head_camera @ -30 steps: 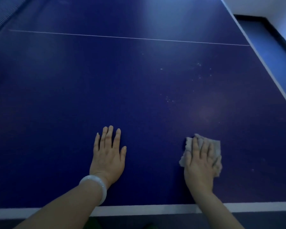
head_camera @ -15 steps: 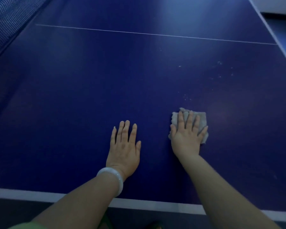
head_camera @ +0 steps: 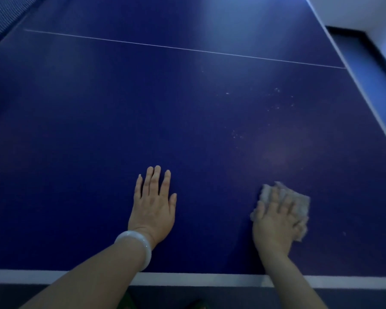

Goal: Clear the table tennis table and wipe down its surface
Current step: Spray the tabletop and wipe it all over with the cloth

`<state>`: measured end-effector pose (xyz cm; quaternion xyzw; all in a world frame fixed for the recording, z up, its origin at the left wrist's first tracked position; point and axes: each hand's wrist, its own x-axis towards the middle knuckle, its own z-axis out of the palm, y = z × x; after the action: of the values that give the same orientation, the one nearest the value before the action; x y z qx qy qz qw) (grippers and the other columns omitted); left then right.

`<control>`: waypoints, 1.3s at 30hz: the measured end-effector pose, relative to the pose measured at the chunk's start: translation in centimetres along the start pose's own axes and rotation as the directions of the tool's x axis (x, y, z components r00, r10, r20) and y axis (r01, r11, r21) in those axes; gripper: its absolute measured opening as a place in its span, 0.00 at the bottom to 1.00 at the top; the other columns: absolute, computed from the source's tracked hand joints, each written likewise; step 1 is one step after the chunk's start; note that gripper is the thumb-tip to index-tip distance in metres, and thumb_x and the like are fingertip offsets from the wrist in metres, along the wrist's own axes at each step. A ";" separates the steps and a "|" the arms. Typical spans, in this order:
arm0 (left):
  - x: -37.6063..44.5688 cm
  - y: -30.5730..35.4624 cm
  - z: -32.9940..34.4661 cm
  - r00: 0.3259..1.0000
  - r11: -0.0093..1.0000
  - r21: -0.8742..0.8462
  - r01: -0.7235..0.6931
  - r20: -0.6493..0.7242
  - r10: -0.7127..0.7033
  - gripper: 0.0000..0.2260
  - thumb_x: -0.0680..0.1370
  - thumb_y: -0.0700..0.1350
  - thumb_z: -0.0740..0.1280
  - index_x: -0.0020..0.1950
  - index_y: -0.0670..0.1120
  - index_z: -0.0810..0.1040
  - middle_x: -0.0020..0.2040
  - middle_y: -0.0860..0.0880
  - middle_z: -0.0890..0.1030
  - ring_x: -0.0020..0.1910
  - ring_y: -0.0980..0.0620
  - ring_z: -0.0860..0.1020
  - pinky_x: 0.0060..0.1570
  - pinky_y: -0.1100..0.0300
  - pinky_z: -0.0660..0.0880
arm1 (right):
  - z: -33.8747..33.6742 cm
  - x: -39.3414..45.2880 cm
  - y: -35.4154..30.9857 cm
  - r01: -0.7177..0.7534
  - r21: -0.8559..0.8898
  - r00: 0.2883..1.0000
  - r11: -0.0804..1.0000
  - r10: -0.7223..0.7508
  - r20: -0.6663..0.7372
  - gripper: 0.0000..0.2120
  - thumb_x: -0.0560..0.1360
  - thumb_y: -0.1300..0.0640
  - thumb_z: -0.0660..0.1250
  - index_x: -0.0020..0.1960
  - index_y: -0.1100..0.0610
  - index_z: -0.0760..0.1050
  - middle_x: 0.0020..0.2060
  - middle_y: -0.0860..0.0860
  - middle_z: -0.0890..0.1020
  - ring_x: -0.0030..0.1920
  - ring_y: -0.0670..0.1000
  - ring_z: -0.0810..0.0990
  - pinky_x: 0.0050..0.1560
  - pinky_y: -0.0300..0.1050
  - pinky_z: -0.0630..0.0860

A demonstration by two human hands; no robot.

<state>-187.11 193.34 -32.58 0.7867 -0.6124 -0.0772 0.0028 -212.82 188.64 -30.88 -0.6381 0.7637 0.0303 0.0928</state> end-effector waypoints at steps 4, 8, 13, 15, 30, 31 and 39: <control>0.1 -0.1 -0.1 1.000 1.000 -0.007 0.000 -0.007 0.000 0.30 0.80 0.57 0.37 0.80 0.47 0.46 0.80 0.44 0.46 0.79 0.47 0.42 0.77 0.46 0.41 | 2.3 -6.1 -1.2 0.680 -0.124 0.728 0.723 -0.685 -0.001 0.33 0.78 0.49 0.62 0.79 0.53 0.55 0.78 0.55 0.57 0.78 0.60 0.54 0.71 0.70 0.56; 0.1 0.1 0.0 1.000 0.999 -0.035 0.000 -0.014 -0.001 0.29 0.80 0.56 0.40 0.80 0.47 0.49 0.80 0.44 0.48 0.79 0.47 0.44 0.77 0.46 0.42 | 1.7 -3.5 6.0 0.500 -0.281 0.861 0.819 -0.506 0.058 0.38 0.75 0.50 0.65 0.80 0.52 0.51 0.80 0.55 0.48 0.79 0.60 0.43 0.74 0.68 0.51; 0.0 0.1 0.0 1.000 1.000 -0.020 -0.001 -0.029 0.001 0.29 0.80 0.56 0.40 0.80 0.47 0.50 0.80 0.43 0.49 0.79 0.46 0.46 0.77 0.45 0.43 | 0.9 -3.2 8.0 0.055 0.004 0.998 0.999 -0.054 -0.043 0.30 0.78 0.41 0.36 0.79 0.44 0.41 0.80 0.49 0.44 0.79 0.49 0.39 0.78 0.57 0.38; -0.1 0.0 -0.1 1.000 1.000 -0.016 -0.010 -0.027 0.010 0.28 0.81 0.56 0.42 0.80 0.46 0.51 0.80 0.42 0.50 0.79 0.45 0.46 0.77 0.45 0.43 | 0.9 -3.4 7.9 0.069 0.024 0.997 0.997 -0.068 -0.020 0.30 0.77 0.42 0.38 0.79 0.44 0.44 0.80 0.49 0.46 0.79 0.49 0.41 0.78 0.58 0.39; -0.6 19.4 1.2 0.998 0.986 -0.154 -0.064 -0.017 0.062 0.28 0.82 0.56 0.44 0.80 0.46 0.43 0.80 0.42 0.44 0.79 0.44 0.41 0.76 0.46 0.38 | 1.4 -3.1 9.3 0.174 -0.010 0.979 0.985 -0.174 -0.103 0.28 0.80 0.45 0.46 0.80 0.48 0.51 0.79 0.51 0.52 0.79 0.55 0.48 0.75 0.63 0.49; -0.6 20.1 1.5 1.000 0.990 -0.139 -0.018 -0.021 0.015 0.28 0.82 0.57 0.43 0.80 0.47 0.42 0.80 0.43 0.44 0.79 0.44 0.40 0.76 0.45 0.38 | 1.6 -3.3 10.1 0.243 -0.018 0.964 0.970 -0.244 -0.104 0.28 0.80 0.45 0.49 0.80 0.49 0.53 0.79 0.51 0.53 0.79 0.55 0.49 0.74 0.63 0.50; -0.5 20.8 2.2 0.998 0.993 -0.099 0.057 -0.013 -0.059 0.29 0.81 0.57 0.42 0.80 0.47 0.47 0.80 0.43 0.48 0.79 0.45 0.43 0.76 0.44 0.41 | -0.6 1.1 24.5 0.068 -0.091 0.991 0.993 -0.078 -0.111 0.25 0.83 0.49 0.41 0.79 0.49 0.46 0.79 0.55 0.52 0.79 0.57 0.46 0.74 0.67 0.51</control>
<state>-207.51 188.86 -32.62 0.8037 -0.5847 -0.1013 0.0442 -237.08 191.95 -32.30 -0.6698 0.7418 0.0236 0.0218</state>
